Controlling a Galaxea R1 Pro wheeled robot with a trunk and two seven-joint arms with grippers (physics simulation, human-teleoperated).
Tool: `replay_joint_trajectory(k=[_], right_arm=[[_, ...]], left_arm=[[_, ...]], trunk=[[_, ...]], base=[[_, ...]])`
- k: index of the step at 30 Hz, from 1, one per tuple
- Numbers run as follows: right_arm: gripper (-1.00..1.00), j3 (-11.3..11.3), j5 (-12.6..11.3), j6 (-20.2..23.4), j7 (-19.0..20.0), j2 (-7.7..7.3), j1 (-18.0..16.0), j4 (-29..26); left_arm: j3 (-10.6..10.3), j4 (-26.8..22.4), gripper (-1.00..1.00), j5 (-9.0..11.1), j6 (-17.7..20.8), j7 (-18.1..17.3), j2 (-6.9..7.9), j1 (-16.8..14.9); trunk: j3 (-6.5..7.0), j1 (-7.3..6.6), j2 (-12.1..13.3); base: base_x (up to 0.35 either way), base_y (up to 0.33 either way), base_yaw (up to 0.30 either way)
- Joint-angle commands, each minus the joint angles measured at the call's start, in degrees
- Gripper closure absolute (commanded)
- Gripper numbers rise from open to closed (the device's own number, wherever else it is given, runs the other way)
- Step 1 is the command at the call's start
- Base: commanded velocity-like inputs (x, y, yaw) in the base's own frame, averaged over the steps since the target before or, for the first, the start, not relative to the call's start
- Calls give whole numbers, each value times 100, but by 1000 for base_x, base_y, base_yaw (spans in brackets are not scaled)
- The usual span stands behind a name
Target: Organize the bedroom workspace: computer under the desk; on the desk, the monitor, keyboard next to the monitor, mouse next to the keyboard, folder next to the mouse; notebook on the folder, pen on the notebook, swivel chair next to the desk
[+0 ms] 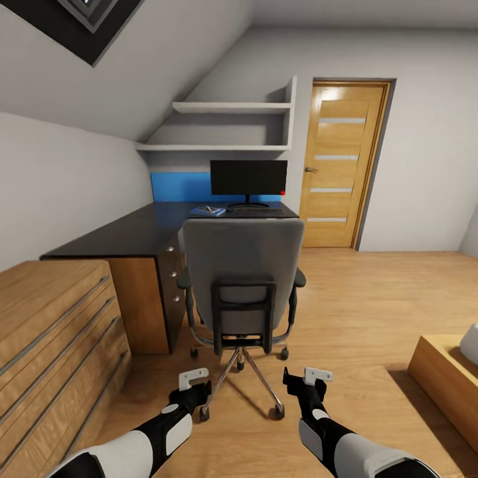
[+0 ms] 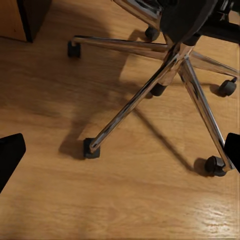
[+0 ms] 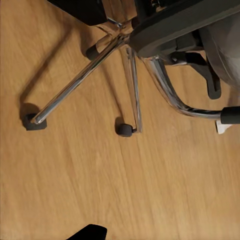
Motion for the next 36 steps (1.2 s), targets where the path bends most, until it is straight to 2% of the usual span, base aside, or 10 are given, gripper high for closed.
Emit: replay_joint_trajectory(k=[1, 11, 17, 20, 22, 26, 31, 33, 34, 36], right_arm=[[-100, 51, -32, -12, -29, 1, -4, 3], [-100, 51, -30, -12, -29, 17, -4, 3], [-100, 51, 1, -18, -29, 93, 2, 14], [-100, 50, 62, -20, -32, 118, 1, 17], [-100, 46, 150, -20, -35, 137, 3, 22], [-100, 51, 299, -21, -37, 167, 4, 28], [-100, 52, 393, -78, -32, 176, 4, 32], [-100, 52, 552, -188, -30, 177, 20, 36], [-100, 55, 777, -298, -29, 177, 108, 37], [-100, 57, 885, -342, -29, 177, 153, 38]], left_arm=[[-48, -3, -100, 28, -15, 33, -4, -3], [-44, 2, -100, 35, -19, 15, -20, -3], [-122, -115, -100, -70, -5, 64, -182, -3], [-127, -301, -100, -79, 57, 85, -204, -3], [-125, -595, -100, -82, 268, 181, -204, -3], [-119, -1047, -100, -83, 1088, 559, -194, -3], [-116, -1132, -100, -111, 1056, 640, -179, -3], [-115, -1129, -100, -112, 948, 650, -151, -3], [-118, -1129, -100, -112, 896, 654, -104, -3], [-120, -1128, -100, -114, 883, 655, -89, -3]], trunk=[[-24, 21, -44], [-24, 21, -44], [-24, 21, -44], [-24, 21, -44], [-24, 21, -44], [-24, 21, -44], [-24, 21, -44], [-24, 21, -44], [-24, 21, -44], [-24, 21, -44]], base=[[0, 0, 0], [0, 0, 0], [0, 0, 0], [0, 0, 0], [0, 0, 0], [0, 0, 0], [0, 0, 0], [0, 0, 0], [5, 0, 0], [31, 0, 0]])
